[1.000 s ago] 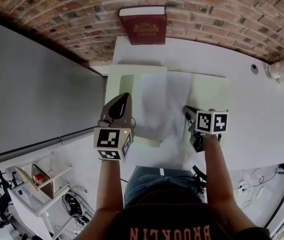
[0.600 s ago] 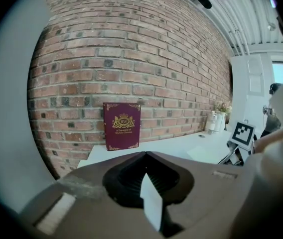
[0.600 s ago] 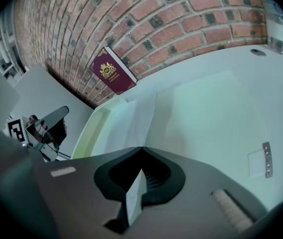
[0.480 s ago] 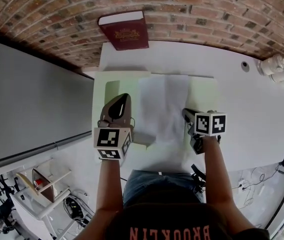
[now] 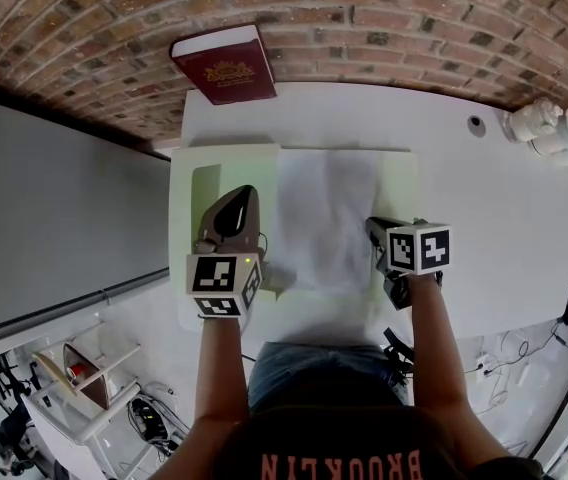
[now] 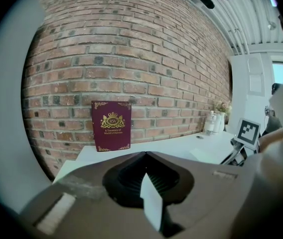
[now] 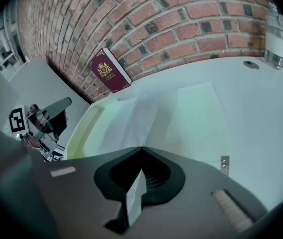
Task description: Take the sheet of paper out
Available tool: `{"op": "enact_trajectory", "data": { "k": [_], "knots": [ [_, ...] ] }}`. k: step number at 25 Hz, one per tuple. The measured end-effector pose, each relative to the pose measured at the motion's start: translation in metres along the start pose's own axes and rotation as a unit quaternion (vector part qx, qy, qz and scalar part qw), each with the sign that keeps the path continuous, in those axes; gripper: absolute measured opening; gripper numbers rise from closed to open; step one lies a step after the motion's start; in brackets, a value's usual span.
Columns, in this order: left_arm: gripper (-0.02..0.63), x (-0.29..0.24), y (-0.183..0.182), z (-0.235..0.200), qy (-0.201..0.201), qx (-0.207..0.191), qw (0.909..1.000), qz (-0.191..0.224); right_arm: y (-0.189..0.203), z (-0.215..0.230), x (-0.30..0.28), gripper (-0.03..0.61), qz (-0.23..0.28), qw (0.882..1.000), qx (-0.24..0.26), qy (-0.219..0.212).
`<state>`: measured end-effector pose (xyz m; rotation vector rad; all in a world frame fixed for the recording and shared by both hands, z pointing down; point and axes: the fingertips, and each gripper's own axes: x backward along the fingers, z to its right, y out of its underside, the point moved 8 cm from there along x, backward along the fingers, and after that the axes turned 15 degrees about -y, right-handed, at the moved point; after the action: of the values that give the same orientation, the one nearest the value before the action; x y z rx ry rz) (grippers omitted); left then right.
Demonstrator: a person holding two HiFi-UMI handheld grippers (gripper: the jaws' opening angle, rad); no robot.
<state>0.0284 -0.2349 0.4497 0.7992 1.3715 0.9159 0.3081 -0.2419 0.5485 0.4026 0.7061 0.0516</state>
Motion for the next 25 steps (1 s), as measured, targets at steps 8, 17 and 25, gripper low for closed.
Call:
{"op": "enact_trajectory", "data": {
  "k": [8, 17, 25],
  "knots": [
    [0.0, 0.008, 0.003, 0.002, 0.003, 0.003, 1.0, 0.006, -0.002, -0.011, 0.017, 0.002, 0.03, 0.999, 0.015, 0.008],
    [0.0, 0.032, 0.003, -0.01, 0.02, 0.01, 0.9994, 0.026, -0.008, -0.047, 0.043, 0.002, 0.097, 0.991, 0.064, 0.059],
    [0.0, 0.063, -0.013, -0.029, 0.025, 0.01, 0.9978, 0.061, -0.008, -0.092, 0.068, 0.002, 0.178, 0.975, 0.107, 0.082]
  ]
}}
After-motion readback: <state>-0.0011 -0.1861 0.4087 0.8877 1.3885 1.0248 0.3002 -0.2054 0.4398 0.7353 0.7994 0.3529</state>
